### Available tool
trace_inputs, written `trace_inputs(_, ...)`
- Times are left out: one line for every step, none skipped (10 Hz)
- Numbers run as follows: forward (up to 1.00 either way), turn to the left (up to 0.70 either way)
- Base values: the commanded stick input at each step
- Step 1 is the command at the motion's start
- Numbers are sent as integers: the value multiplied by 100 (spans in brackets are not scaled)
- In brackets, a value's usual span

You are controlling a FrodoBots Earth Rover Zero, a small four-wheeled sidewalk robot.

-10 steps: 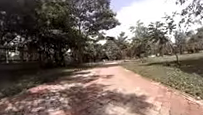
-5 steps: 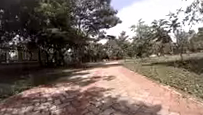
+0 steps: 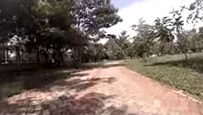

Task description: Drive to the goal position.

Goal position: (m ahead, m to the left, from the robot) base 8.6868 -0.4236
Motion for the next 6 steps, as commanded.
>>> trace_inputs(70, 0)
trace_inputs(70, 0)
trace_inputs(70, 0)
trace_inputs(70, 0)
trace_inputs(70, 0)
trace_inputs(70, 0)
